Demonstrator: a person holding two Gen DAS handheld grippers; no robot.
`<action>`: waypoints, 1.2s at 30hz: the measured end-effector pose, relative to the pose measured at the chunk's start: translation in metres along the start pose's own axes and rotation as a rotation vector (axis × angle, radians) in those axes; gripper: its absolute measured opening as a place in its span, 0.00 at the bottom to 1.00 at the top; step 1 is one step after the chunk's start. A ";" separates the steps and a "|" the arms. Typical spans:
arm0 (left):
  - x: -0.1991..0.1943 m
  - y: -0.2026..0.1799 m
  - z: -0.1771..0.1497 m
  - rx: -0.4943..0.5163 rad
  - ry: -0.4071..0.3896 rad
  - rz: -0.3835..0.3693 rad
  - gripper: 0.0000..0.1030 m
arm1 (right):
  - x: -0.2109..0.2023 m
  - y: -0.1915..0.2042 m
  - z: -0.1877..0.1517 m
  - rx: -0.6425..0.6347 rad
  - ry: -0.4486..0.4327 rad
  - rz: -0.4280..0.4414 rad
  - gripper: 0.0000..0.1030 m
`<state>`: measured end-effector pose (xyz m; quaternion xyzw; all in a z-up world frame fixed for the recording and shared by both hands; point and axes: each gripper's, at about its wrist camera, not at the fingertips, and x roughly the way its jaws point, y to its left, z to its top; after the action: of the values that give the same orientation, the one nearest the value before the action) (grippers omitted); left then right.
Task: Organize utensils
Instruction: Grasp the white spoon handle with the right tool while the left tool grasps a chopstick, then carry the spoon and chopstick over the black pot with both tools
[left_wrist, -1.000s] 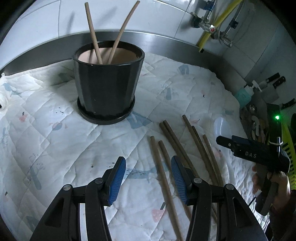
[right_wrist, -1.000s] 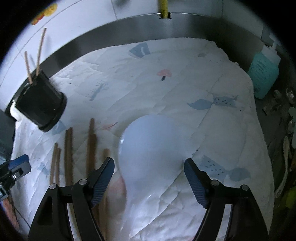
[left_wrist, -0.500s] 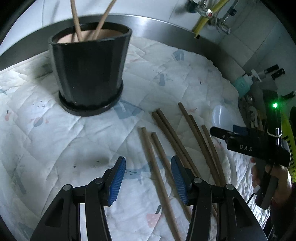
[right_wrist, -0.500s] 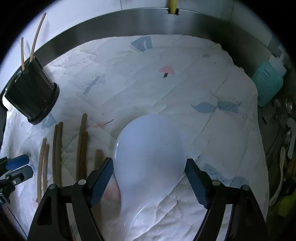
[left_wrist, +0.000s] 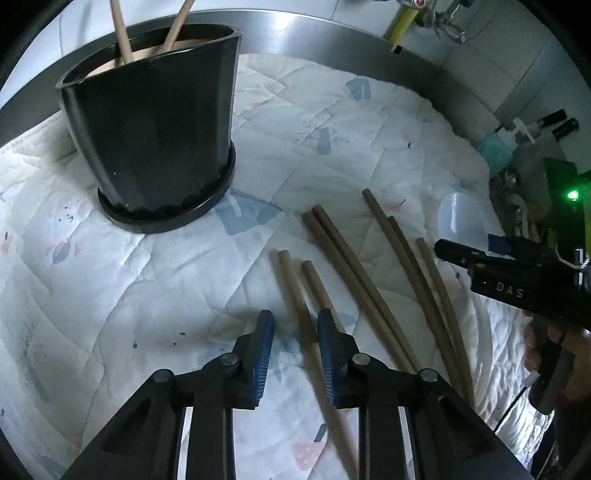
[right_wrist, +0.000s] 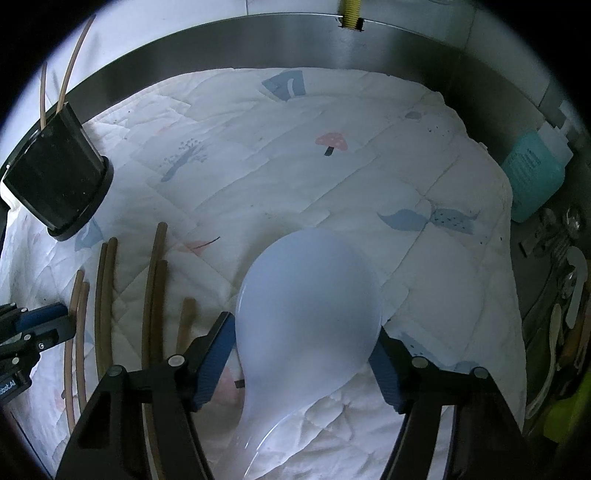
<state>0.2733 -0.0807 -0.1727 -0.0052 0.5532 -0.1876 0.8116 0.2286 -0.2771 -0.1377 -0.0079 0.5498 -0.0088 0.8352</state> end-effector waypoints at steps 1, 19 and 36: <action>0.001 -0.004 0.001 0.014 0.003 0.015 0.26 | 0.000 0.001 0.000 -0.002 -0.001 -0.002 0.75; -0.011 -0.010 0.000 0.032 -0.070 0.027 0.10 | -0.005 -0.010 -0.003 0.033 -0.035 0.057 0.74; -0.130 0.016 -0.003 -0.046 -0.319 -0.021 0.08 | -0.090 -0.001 -0.004 -0.035 -0.292 0.157 0.74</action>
<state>0.2345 -0.0250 -0.0608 -0.0593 0.4212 -0.1803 0.8869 0.1897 -0.2764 -0.0567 0.0196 0.4218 0.0673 0.9040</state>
